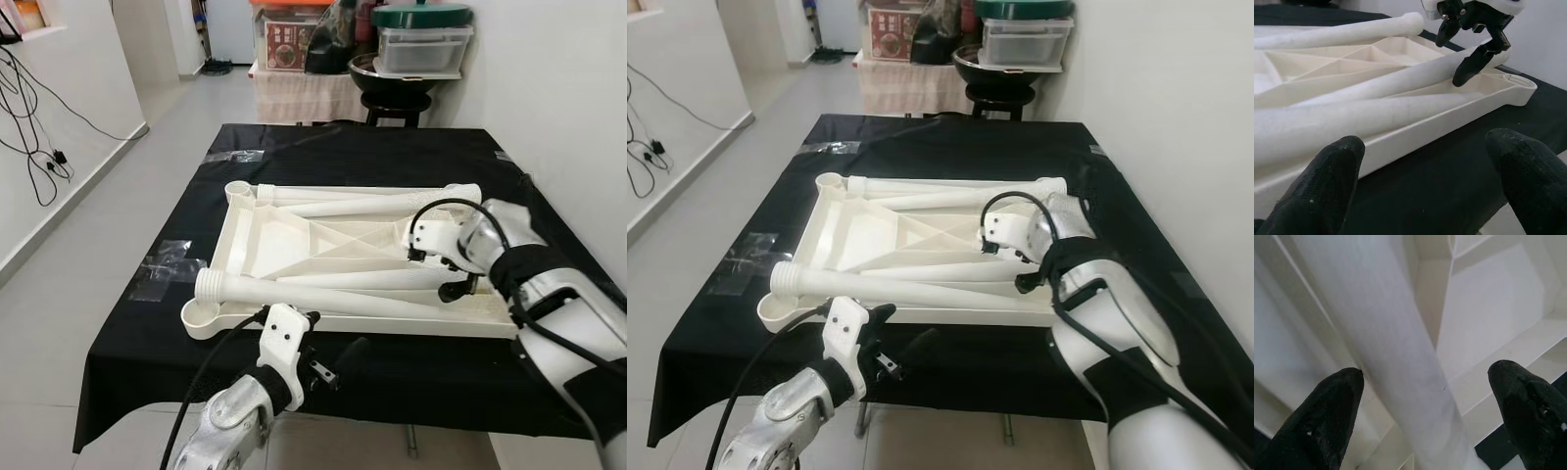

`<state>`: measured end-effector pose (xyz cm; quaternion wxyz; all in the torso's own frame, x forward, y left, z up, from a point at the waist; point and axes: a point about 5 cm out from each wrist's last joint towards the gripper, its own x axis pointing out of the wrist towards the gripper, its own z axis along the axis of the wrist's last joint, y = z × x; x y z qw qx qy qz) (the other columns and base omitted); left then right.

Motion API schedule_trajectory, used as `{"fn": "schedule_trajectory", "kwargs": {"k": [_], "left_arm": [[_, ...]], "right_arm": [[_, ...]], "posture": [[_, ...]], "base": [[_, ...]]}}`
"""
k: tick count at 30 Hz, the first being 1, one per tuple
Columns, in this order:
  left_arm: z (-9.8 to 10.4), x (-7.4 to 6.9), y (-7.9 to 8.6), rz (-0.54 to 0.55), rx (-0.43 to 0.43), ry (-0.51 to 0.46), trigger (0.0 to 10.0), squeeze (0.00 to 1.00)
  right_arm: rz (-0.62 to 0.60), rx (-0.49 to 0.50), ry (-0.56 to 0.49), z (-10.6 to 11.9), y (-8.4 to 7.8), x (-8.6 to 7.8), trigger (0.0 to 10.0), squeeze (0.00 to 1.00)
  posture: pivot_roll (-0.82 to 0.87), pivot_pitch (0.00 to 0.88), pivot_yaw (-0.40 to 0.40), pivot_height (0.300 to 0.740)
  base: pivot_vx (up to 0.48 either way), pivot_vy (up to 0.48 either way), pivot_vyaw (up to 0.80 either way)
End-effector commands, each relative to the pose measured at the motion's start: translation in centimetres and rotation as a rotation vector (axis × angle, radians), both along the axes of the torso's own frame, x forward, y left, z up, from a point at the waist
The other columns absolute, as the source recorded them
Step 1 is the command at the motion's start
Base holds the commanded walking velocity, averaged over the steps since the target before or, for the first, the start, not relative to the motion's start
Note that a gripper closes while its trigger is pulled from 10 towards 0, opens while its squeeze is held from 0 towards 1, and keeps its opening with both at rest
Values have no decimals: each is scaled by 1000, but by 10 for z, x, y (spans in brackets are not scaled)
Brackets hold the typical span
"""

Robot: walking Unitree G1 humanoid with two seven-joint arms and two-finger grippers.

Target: Building children table

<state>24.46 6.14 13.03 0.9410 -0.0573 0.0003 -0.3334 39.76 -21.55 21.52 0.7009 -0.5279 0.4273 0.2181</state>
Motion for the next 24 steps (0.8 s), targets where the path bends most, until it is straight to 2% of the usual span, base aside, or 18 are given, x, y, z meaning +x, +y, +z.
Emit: {"fn": "schedule_trajectory", "kwargs": {"k": [1, 3, 4, 5, 11, 20, 22, 24], "left_arm": [[-1, -4, 1, 1, 16, 13, 10000, 0], [-1, -6, 3, 6, 15, 18, 10000, 0], [0, -8, 4, 9, 16, 21, 10000, 0], [1, -10, 6, 11, 15, 23, 10000, 0], [5, -13, 9, 16, 19, 24, 10000, 0], [7, -14, 12, 24, 24, 30, 10000, 0], [8, -15, 11, 21, 25, 31, 10000, 0], [8, -15, 11, 21, 25, 31, 10000, 0]], "right_arm": [[2, -19, -23, 3, 2, 2, 10000, 0], [4, -58, -33, 3, 1, 2, 10000, 0], [10, -81, -42, 3, 2, 3, 2078, 0], [21, -101, -42, 4, 3, 4, 0, 0], [38, -116, -37, 9, 5, 5, 0, 0], [50, -148, -17, 9, 0, 4, 0, 0], [39, -99, -76, 13, 2, 6, 0, 0], [39, -99, -76, 13, 2, 6, 0, 0]], "posture": [[-101, 98, -56, 740], [-95, 112, -59, 740], [-88, 124, -60, 740], [-82, 135, -63, 740], [-82, 148, -63, 740], [-84, 153, -64, 740], [-81, 151, -59, 740], [-81, 151, -59, 740]], "base": [[0, 0, 0], [0, 0, 0], [0, 0, 0], [0, 0, 0], [0, 0, 0], [0, 0, 0], [0, 0, 0], [0, 0, 0]]}}
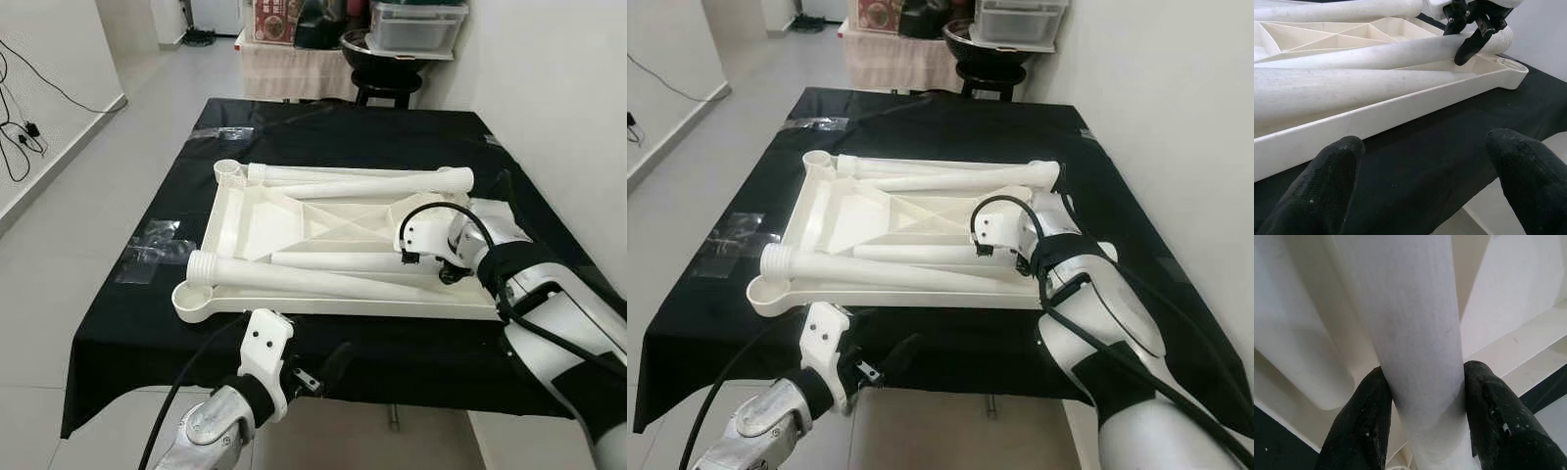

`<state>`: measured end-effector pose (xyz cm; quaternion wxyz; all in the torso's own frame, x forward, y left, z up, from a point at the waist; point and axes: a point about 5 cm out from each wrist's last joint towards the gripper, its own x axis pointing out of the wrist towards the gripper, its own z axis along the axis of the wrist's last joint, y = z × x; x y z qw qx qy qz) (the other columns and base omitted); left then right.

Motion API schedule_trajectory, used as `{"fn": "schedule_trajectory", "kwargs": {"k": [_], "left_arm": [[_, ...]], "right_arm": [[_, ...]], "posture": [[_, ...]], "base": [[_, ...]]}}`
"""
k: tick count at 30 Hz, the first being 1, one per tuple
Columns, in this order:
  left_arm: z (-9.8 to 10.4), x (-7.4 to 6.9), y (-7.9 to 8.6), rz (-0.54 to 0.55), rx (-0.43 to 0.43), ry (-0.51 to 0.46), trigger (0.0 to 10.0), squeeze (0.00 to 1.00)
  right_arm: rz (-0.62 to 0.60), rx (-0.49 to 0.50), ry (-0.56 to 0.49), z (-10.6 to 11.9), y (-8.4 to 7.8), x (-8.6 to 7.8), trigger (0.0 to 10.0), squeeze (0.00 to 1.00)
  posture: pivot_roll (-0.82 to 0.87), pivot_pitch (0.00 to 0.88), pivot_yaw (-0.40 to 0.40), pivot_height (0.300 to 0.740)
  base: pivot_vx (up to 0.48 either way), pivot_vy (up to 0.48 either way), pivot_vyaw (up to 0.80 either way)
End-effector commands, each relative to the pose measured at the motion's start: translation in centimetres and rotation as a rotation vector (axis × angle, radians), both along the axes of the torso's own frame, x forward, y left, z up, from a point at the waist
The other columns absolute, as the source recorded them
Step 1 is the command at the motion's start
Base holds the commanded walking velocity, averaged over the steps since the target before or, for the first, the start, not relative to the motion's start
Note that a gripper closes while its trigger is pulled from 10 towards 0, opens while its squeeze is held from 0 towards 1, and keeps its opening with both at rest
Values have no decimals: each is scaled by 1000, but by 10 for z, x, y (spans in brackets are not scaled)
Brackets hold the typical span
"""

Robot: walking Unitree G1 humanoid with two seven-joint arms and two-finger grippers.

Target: Building children table

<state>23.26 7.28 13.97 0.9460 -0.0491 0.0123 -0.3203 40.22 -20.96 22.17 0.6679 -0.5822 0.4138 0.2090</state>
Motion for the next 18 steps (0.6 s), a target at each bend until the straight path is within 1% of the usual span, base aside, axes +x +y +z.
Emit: {"fn": "schedule_trajectory", "kwargs": {"k": [1, 2, 3, 4, 5, 6, 7, 8, 11, 12, 14, 15, 16, 17, 18], "left_arm": [[1, -2, -1, -7, 1, 8, 10000, 0], [5, 1, 0, -7, 1, -6, 10000, 0], [5, 1, 0, -7, 1, -6, 10000, 0], [9, 3, 1, -6, 2, -19, 10000, 0], [9, 3, 1, -6, 2, -19, 10000, 0], [13, 5, 2, -6, 1, -34, 10000, 0], [20, 10, 4, -5, -2, -59, 10000, 0], [22, 11, 4, -3, -4, -67, 10000, 0], [22, 11, 4, -3, -4, -67, 10000, 0], [30, 16, 5, 1, -20, -92, 10000, 0], [30, 16, 5, 1, -20, -92, 10000, 0], [35, 19, 5, 2, -30, -107, 10000, 0], [35, 19, 5, 2, -30, -107, 10000, 0], [42, 24, 6, 6, -46, -129, 10000, 0], [56, 30, 9, 19, -77, -170, 10000, 0]], "right_arm": [[-30, 63, -106, 13, -3, 4, 0, 0], [-34, 160, -177, 31, -1, 7, 0, 0], [-34, 160, -177, 31, -1, 7, 0, 0], [-43, 247, -219, 46, 0, 9, 0, 0], [-43, 247, -219, 46, 0, 9, 0, 0], [-29, 315, -245, 60, -2, 9, 10000, 0], [3, 386, -264, 78, -9, 6, 10000, 0], [12, 412, -270, 83, -11, 5, 10000, 0], [12, 412, -270, 83, -11, 5, 10000, 0], [16, 488, -295, 96, -16, 3, 10000, 0], [16, 488, -295, 96, -16, 3, 10000, 0], [11, 541, -308, 100, -18, 1, 10000, 0], [11, 541, -308, 100, -18, 1, 10000, 0], [22, 616, -322, 103, -17, 1, 10000, 0], [41, 727, -323, 101, -12, 1, 10000, 0]], "posture": [[-81, 148, -56, 740], [-82, 140, -50, 740], [-82, 140, -50, 740], [-81, 136, -48, 740], [-81, 136, -48, 740], [-79, 128, -46, 740], [-80, 120, -41, 740], [-82, 115, -37, 740], [-82, 115, -37, 740], [-89, 102, -31, 740], [-89, 102, -31, 740], [-93, 95, -28, 740], [-93, 95, -28, 740], [-95, 87, -25, 740], [-95, 77, -21, 740]], "base": [[0, 0, 0], [0, 0, 0], [0, 0, 0], [0, 0, 0], [0, 0, 0], [0, 0, 0], [0, 0, 0], [0, 0, 0], [0, 0, 0], [0, 0, 0], [0, 0, 0], [0, 0, 0], [0, 0, 0], [0, 0, 0], [0, 0, 0]]}}
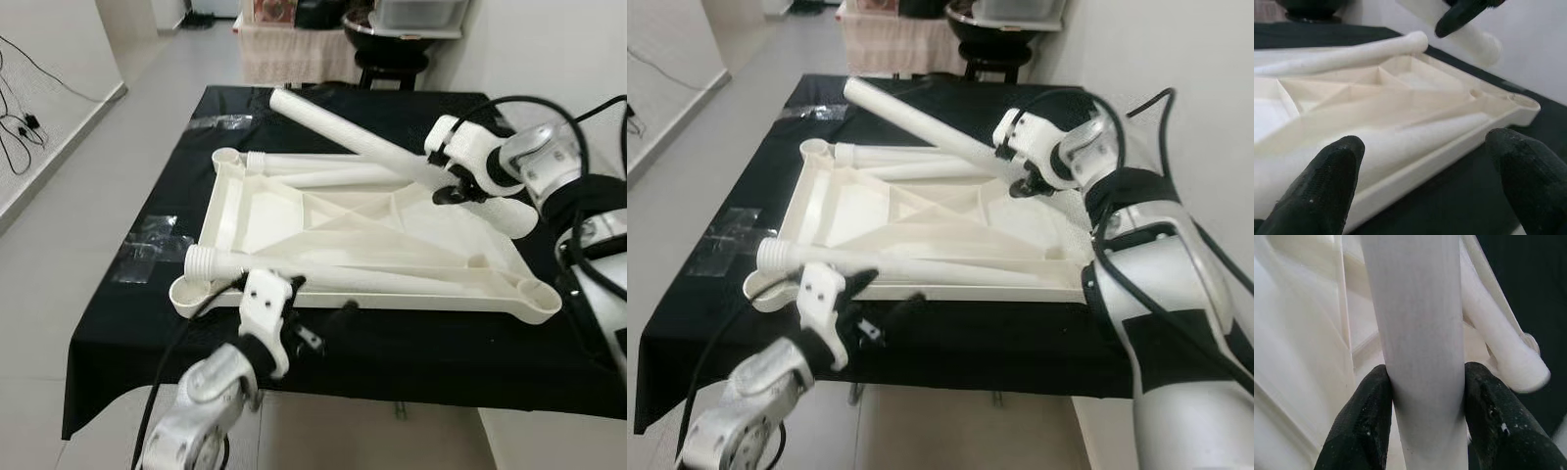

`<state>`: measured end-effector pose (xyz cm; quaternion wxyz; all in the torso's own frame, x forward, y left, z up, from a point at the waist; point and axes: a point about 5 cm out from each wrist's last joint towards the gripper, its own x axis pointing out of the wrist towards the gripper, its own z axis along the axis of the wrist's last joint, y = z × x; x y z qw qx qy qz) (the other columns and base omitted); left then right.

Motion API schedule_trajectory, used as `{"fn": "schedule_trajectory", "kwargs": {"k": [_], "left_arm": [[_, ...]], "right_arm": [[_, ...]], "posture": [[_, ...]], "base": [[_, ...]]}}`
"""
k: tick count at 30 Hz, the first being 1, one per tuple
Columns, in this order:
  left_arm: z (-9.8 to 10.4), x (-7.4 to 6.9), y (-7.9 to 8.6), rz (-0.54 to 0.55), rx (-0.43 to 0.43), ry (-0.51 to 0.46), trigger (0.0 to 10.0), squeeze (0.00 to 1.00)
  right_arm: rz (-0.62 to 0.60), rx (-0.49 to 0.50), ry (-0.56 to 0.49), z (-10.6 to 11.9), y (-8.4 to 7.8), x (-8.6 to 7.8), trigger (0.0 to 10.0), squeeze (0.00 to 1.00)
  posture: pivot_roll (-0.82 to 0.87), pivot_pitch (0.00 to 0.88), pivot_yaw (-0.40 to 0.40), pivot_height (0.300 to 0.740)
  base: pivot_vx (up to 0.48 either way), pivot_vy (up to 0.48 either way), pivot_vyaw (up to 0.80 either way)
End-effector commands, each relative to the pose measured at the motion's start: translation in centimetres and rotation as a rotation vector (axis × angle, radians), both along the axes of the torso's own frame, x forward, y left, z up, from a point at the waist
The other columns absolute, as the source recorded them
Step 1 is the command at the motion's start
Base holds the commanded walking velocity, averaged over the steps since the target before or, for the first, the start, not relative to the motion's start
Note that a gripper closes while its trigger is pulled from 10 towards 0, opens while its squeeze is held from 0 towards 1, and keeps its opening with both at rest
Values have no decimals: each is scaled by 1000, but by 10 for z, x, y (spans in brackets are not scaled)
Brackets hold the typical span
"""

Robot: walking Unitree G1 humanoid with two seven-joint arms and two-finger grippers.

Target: Building children table

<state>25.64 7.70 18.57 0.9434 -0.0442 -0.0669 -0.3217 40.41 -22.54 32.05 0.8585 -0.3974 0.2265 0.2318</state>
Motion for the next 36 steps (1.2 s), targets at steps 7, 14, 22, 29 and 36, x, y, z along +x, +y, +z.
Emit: {"fn": "schedule_trajectory", "kwargs": {"k": [7, 14, 22, 29, 36], "left_arm": [[75, 25, 29, 34, -244, -191, 10000, 1000], [119, 36, 49, 65, -316, -308, 10000, 1000], [139, 50, 53, 95, -315, -348, 10000, 1000], [137, 49, 51, 99, -303, -342, 10000, 1000], [141, 49, 51, 105, -277, -369, 10000, 259]], "right_arm": [[129, 363, -52, -25, 27, 3, 10000, 0], [250, 430, -62, -37, 51, -5, 10000, 0], [336, 464, -82, -41, 71, -17, 10000, 0], [296, 496, -105, -38, 65, -19, 10000, 0], [245, 509, -109, -40, 61, -23, 10000, 0]], "posture": [[-87, 56, -4, 740], [-83, 38, 21, 740], [-88, 38, 42, 740], [-88, 42, 44, 740], [-85, 41, 44, 740]], "base": [[0, 0, 0], [0, 0, 0], [0, 0, 0], [0, 0, 0], [0, 0, 0]]}}
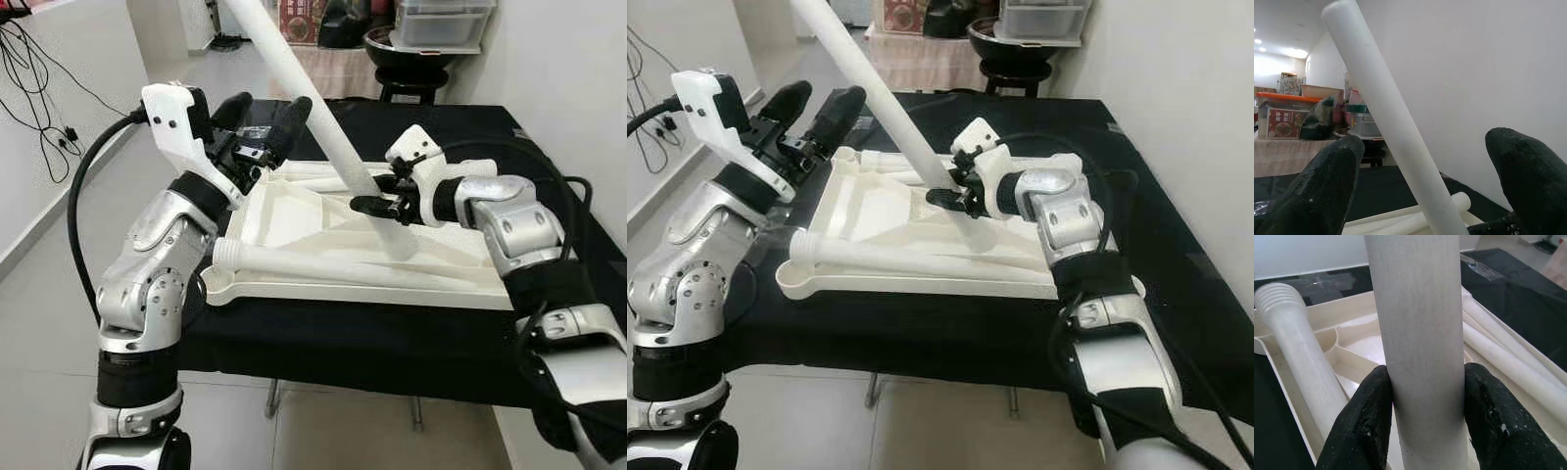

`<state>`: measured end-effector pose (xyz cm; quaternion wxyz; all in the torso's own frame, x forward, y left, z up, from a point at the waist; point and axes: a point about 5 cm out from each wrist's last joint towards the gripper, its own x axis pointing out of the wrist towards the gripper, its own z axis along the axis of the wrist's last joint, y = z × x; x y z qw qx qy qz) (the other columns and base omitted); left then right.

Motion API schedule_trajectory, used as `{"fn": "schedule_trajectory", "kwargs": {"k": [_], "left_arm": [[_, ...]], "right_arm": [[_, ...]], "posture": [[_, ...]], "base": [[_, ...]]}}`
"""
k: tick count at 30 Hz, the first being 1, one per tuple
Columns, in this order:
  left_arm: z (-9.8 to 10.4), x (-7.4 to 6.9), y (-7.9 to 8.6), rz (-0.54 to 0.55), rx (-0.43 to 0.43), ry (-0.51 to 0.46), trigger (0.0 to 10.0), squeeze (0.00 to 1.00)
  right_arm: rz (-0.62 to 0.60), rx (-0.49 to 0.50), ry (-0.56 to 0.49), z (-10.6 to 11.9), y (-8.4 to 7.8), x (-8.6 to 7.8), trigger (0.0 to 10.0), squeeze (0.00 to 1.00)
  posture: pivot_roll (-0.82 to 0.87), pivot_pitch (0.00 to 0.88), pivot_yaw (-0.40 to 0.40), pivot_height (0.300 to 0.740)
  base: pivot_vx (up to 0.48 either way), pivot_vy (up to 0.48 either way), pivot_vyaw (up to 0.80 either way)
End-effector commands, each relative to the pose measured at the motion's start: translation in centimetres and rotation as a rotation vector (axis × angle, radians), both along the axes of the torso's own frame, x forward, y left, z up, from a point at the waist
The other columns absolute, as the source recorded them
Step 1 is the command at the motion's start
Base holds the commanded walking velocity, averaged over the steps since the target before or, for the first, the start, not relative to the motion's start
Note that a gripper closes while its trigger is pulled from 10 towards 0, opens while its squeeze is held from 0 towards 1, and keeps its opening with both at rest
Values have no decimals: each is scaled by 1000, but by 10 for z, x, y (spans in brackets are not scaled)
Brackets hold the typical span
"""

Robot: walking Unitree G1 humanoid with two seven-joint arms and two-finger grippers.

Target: Building children table

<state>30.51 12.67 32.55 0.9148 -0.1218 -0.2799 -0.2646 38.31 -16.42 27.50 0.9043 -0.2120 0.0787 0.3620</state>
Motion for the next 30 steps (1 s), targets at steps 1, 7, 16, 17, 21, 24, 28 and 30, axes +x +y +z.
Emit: {"fn": "schedule_trajectory", "kwargs": {"k": [1, 7, 16, 17, 21, 24, 28, 30], "left_arm": [[2, 1, 2, 15, 15, -14, 10000, 0], [9, 7, 11, 28, -28, -14, 10000, 0], [19, 12, 10, 4, -41, -34, 10000, 0], [19, 12, 10, 4, -41, -34, 10000, 0], [21, 15, 10, -8, -47, -36, 10000, 0], [23, 17, 9, -22, -57, -34, 10000, 0], [25, 20, 3, -98, -107, -18, 0, 0], [25, 20, 3, -98, -107, -18, 0, 0]], "right_arm": [[12, 28, -23, 6, 1, -3, 10000, 0], [63, 39, -35, 7, 6, -12, 10000, 0], [145, 33, -55, 6, 13, -25, 10000, 0], [145, 33, -55, 6, 13, -25, 10000, 0], [182, 34, -66, 7, 16, -30, 10000, 0], [204, 25, -75, 7, 18, -34, 10000, 0], [236, 1, -80, 3, 24, -40, 10000, 0], [236, 1, -80, 3, 24, -40, 10000, 0]], "posture": [[-85, 41, 44, 740], [-89, 41, 50, 740], [-93, 42, 56, 740], [-93, 42, 56, 740], [-95, 42, 62, 740], [-97, 43, 67, 740], [-97, 42, 72, 740], [-97, 42, 72, 740]], "base": [[0, 0, 0], [0, 0, 0], [0, 0, 0], [0, 0, 0], [0, 0, 0], [0, 0, 0], [0, 0, 0], [0, 0, 0]]}}
